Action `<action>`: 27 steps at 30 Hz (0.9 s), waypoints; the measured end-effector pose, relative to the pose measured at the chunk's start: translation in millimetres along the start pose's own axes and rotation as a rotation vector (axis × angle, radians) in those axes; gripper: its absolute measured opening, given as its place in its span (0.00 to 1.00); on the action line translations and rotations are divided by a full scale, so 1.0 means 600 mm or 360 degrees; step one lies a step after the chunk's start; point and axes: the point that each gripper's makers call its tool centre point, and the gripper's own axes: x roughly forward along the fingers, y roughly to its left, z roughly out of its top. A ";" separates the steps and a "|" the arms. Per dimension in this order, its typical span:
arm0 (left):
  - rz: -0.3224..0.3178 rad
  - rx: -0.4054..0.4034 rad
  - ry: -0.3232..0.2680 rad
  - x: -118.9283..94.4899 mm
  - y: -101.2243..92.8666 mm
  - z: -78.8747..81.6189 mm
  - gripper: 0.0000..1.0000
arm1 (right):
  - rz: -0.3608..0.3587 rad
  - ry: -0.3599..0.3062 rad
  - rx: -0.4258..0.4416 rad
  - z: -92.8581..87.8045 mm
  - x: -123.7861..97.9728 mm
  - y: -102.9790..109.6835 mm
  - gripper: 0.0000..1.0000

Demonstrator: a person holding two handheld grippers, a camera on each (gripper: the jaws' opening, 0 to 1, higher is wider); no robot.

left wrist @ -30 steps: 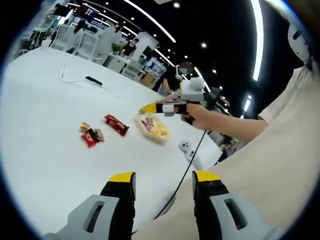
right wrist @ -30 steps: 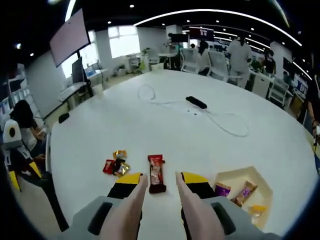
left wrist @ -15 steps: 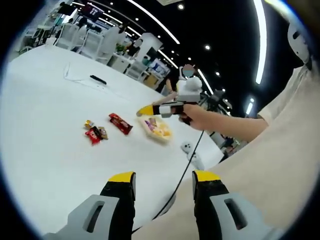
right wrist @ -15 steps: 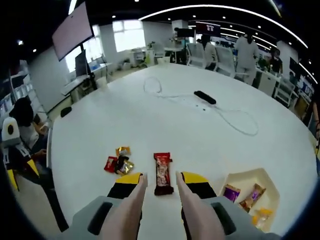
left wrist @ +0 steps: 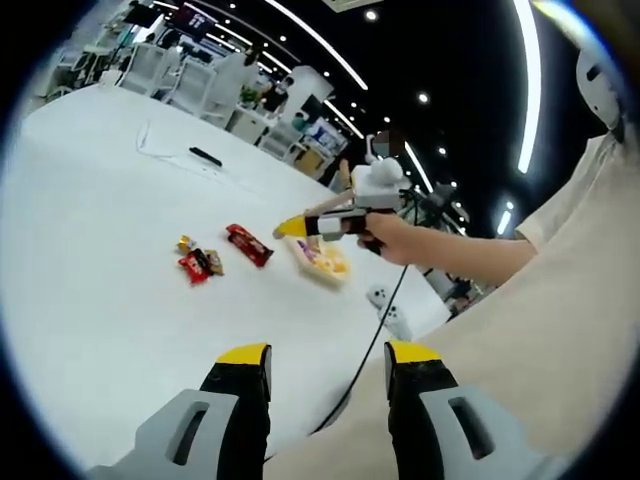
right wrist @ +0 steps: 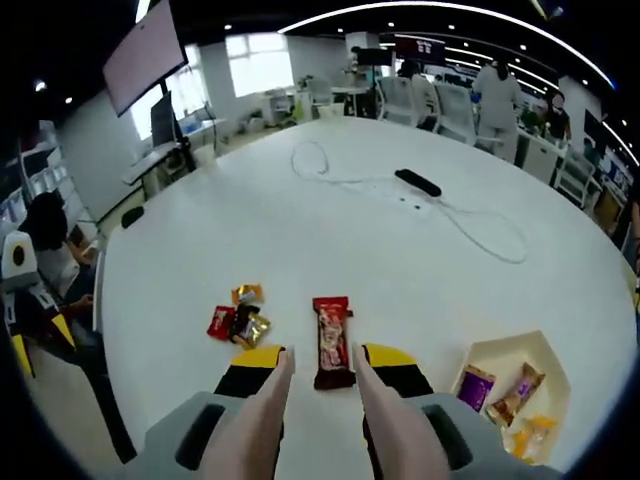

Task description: Place the target food into the container with the food tongs after gripping and lifting it, then release it inside without dropping or visibly crushing the food.

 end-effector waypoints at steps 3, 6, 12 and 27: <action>0.0004 0.0004 -0.0003 0.002 0.001 0.005 0.45 | 0.0004 0.0004 -0.0002 0.000 0.004 -0.002 0.29; 0.0008 0.0003 -0.0010 0.003 0.003 0.008 0.45 | 0.0011 0.0009 -0.0009 0.000 0.007 -0.003 0.29; 0.0017 -0.0009 -0.0011 0.005 0.002 0.006 0.45 | 0.0020 0.0023 -0.0013 -0.004 0.011 -0.004 0.30; 0.0039 -0.0032 -0.0008 0.007 0.007 0.004 0.45 | 0.0043 0.0057 -0.0033 -0.012 0.026 -0.003 0.30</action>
